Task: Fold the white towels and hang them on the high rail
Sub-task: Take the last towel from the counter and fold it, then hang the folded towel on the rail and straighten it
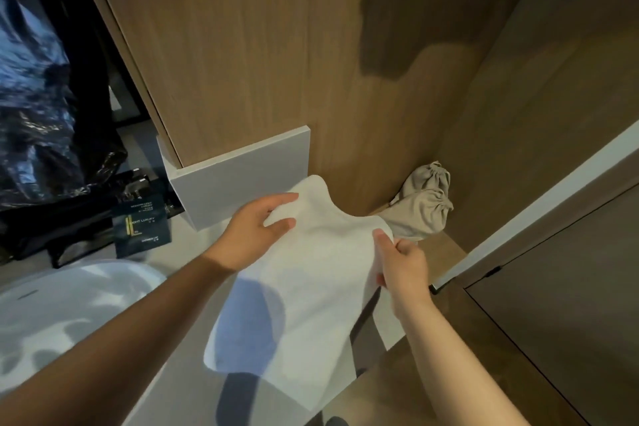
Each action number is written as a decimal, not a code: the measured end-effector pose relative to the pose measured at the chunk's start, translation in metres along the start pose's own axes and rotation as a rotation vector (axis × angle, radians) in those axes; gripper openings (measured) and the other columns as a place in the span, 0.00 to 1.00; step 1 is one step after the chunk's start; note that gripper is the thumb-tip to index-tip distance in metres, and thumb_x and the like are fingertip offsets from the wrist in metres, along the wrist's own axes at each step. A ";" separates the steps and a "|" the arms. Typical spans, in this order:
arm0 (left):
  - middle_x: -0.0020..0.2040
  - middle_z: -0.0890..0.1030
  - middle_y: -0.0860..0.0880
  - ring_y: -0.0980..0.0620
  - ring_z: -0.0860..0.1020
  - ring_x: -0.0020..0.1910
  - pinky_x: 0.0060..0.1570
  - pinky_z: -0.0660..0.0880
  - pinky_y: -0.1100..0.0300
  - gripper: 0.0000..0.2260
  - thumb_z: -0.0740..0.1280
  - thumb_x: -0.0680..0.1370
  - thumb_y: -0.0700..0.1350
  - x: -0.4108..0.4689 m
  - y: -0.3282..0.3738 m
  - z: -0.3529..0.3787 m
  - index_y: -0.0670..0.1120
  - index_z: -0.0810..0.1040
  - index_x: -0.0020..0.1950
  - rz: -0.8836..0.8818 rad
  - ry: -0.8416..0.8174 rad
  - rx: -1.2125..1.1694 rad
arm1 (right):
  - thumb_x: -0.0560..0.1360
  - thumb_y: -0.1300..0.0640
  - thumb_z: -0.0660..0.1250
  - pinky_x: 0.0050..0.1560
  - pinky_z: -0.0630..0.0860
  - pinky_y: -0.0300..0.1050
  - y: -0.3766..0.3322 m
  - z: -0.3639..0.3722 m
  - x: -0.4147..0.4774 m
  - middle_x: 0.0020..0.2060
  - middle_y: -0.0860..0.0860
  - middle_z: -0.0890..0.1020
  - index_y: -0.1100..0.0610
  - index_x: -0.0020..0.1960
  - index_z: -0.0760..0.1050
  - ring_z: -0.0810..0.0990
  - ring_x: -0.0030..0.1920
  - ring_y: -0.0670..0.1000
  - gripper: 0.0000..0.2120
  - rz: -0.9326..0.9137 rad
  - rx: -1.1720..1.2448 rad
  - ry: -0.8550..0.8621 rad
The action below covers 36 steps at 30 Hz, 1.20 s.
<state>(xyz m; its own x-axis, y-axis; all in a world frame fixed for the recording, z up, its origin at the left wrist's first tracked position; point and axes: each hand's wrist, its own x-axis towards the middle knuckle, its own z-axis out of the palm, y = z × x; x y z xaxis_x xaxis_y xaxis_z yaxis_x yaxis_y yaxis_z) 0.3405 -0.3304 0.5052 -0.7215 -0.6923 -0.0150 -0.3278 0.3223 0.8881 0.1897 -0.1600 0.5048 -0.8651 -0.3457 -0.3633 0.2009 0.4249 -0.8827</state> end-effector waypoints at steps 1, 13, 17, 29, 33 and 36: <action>0.61 0.77 0.59 0.64 0.73 0.61 0.53 0.63 0.83 0.17 0.70 0.77 0.41 -0.003 0.015 -0.005 0.54 0.76 0.64 0.038 0.049 -0.030 | 0.79 0.49 0.66 0.29 0.68 0.42 -0.013 -0.007 -0.002 0.25 0.49 0.65 0.56 0.33 0.63 0.68 0.27 0.49 0.21 -0.057 -0.005 -0.012; 0.44 0.85 0.51 0.54 0.83 0.44 0.39 0.81 0.64 0.10 0.75 0.71 0.43 -0.041 0.200 -0.090 0.48 0.80 0.51 0.297 0.399 -0.267 | 0.79 0.51 0.65 0.40 0.82 0.40 -0.191 -0.080 -0.066 0.44 0.48 0.80 0.51 0.51 0.75 0.80 0.44 0.50 0.04 -0.704 -0.017 -0.053; 0.40 0.85 0.50 0.51 0.84 0.36 0.31 0.80 0.59 0.25 0.75 0.62 0.56 -0.048 0.254 -0.125 0.45 0.74 0.52 0.317 0.424 -0.319 | 0.77 0.49 0.68 0.31 0.75 0.33 -0.255 -0.109 -0.090 0.39 0.53 0.80 0.59 0.45 0.78 0.81 0.38 0.49 0.12 -0.731 0.070 -0.189; 0.48 0.78 0.58 0.59 0.78 0.43 0.39 0.70 0.75 0.13 0.69 0.67 0.58 -0.092 0.391 -0.195 0.69 0.80 0.51 0.823 0.554 0.143 | 0.73 0.57 0.69 0.36 0.73 0.25 -0.371 -0.181 -0.162 0.48 0.37 0.85 0.45 0.52 0.82 0.82 0.45 0.36 0.11 -1.406 0.096 -0.230; 0.56 0.75 0.67 0.69 0.76 0.53 0.45 0.75 0.69 0.19 0.71 0.64 0.60 -0.107 0.423 -0.203 0.72 0.77 0.54 0.963 0.622 0.281 | 0.67 0.55 0.70 0.40 0.76 0.27 -0.386 -0.208 -0.171 0.48 0.37 0.85 0.42 0.52 0.84 0.83 0.47 0.36 0.16 -1.594 0.154 -0.069; 0.61 0.70 0.70 0.72 0.71 0.59 0.47 0.72 0.77 0.23 0.71 0.64 0.63 -0.109 0.443 -0.198 0.73 0.74 0.59 1.017 0.630 0.336 | 0.67 0.59 0.73 0.47 0.76 0.26 -0.394 -0.219 -0.173 0.46 0.35 0.85 0.41 0.49 0.84 0.82 0.49 0.35 0.16 -1.621 0.244 0.066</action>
<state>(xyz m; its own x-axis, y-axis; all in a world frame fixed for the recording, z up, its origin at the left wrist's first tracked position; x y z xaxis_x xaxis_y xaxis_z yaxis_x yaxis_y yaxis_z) 0.3950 -0.2400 0.9912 -0.3516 -0.1904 0.9166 0.0017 0.9790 0.2040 0.1593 -0.0846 0.9804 -0.2476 -0.2351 0.9399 -0.8233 -0.4603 -0.3320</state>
